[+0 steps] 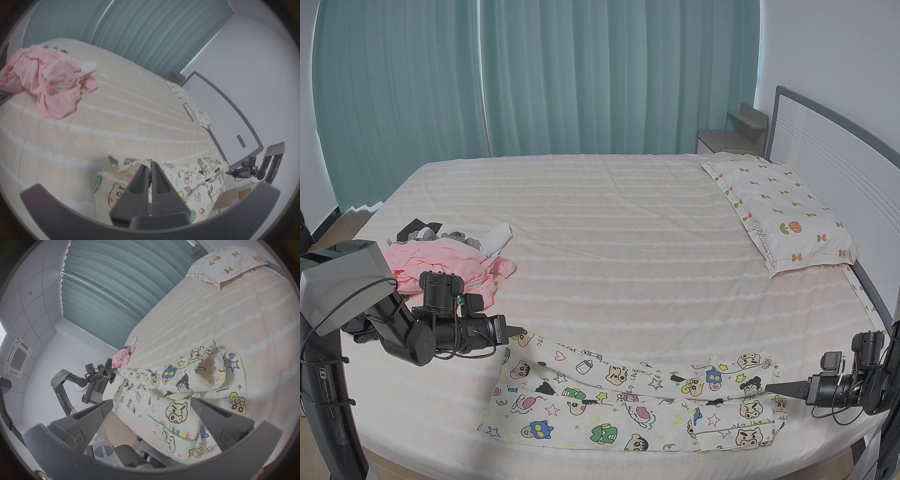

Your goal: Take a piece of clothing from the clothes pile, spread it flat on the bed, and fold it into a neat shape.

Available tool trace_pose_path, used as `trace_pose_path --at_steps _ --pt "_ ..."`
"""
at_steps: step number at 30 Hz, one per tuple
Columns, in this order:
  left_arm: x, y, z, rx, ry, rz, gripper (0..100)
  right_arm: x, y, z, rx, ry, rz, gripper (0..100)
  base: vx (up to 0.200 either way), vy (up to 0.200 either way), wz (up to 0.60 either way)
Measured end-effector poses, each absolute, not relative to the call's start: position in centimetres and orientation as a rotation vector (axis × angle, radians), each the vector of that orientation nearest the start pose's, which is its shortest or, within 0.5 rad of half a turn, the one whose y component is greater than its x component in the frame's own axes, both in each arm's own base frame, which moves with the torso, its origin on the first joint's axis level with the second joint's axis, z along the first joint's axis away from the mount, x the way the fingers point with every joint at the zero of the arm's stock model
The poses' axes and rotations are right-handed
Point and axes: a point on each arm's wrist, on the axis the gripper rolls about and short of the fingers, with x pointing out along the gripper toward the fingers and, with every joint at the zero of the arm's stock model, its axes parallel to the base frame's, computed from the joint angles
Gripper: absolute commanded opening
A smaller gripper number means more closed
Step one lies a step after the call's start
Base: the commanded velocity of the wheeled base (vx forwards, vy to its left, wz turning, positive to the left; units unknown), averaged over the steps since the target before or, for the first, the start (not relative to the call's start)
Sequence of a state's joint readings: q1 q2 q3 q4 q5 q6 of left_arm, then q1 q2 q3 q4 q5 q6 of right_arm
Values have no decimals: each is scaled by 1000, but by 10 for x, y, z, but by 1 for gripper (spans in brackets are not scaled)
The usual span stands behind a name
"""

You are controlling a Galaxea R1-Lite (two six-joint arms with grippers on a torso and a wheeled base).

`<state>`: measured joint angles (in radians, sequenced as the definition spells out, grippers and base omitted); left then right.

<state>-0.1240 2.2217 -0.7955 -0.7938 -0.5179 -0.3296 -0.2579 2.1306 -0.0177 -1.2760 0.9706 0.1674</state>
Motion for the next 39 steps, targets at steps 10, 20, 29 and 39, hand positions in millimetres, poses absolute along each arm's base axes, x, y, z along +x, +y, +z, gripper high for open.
trace_pose_path --at_steps 10,20,29,39 --pt "356 -57 26 -415 596 -544 0 194 -32 -3 646 758 614 100 0 0 0" --pt "359 -58 33 -400 515 -563 0 194 -32 -3 646 758 613 100 0 0 0" --pt "342 -55 27 -382 459 -557 0 194 -32 -3 646 758 613 100 0 0 0" --pt "322 -49 11 -375 426 -549 0 194 -32 -3 646 759 613 100 0 0 0"
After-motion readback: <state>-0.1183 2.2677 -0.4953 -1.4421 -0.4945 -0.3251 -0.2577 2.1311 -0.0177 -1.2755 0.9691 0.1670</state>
